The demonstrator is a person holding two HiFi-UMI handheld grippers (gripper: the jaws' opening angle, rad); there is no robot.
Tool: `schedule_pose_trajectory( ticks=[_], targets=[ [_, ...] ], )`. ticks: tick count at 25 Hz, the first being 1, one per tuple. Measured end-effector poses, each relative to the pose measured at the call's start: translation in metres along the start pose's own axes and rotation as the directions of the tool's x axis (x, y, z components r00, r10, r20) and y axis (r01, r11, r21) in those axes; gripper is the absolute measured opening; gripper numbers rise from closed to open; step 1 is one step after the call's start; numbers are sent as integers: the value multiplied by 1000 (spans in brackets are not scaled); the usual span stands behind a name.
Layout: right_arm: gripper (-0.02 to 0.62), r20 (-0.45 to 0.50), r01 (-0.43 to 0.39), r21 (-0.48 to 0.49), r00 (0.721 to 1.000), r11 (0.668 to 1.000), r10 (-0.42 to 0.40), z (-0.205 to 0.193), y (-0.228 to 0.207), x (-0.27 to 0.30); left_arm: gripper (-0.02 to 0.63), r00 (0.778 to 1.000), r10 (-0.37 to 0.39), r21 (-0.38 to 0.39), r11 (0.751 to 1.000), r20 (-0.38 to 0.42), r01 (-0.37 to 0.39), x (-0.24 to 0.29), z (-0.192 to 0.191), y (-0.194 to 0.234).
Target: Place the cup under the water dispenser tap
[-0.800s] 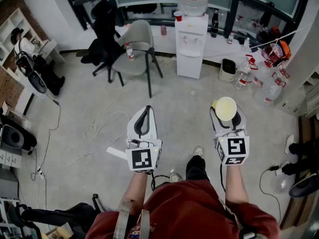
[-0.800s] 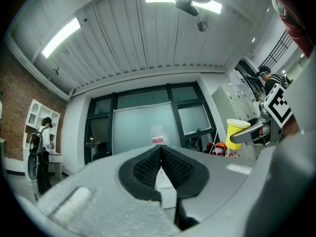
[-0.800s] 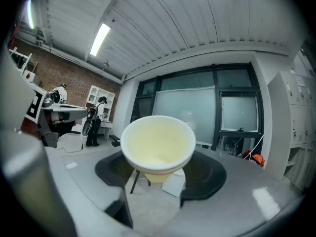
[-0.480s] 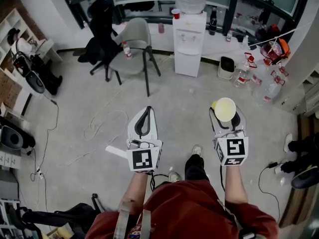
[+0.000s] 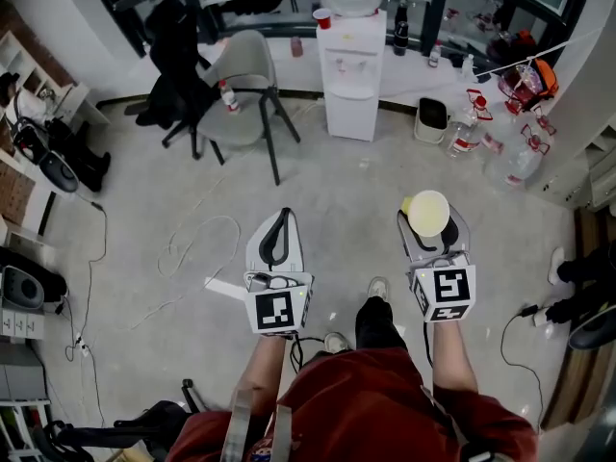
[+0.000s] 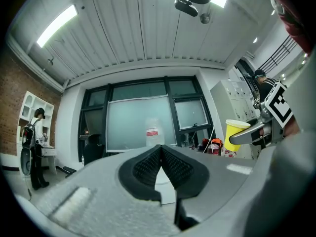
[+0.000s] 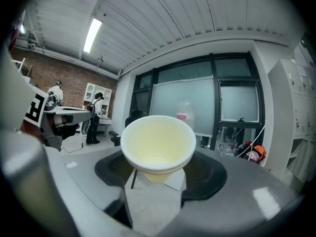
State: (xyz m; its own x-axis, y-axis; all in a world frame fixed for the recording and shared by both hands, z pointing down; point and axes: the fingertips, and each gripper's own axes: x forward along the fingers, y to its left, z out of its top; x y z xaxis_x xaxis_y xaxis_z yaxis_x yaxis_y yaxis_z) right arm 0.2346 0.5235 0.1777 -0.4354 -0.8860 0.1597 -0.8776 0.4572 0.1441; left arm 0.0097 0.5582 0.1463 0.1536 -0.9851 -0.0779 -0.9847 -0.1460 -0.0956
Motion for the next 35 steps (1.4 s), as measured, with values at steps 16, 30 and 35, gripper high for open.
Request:
schedule_pose_trajectory(
  ticks=[16,30,35],
  targets=[
    [284,-66,-32,59,997,998,36,-30,-113,114,6,996,3,17,1000,-94,-2,164,-36,-41],
    [284,-58,-100,86,993,991,105,-36,-202,200,6,997,1,31,1000,-71,1,293,-38,-81],
    [284,-50,-112,94,992,989,117,-35,-211,222,6,998,13,24,1000,-61,-12,312,-33,-77]
  ],
)
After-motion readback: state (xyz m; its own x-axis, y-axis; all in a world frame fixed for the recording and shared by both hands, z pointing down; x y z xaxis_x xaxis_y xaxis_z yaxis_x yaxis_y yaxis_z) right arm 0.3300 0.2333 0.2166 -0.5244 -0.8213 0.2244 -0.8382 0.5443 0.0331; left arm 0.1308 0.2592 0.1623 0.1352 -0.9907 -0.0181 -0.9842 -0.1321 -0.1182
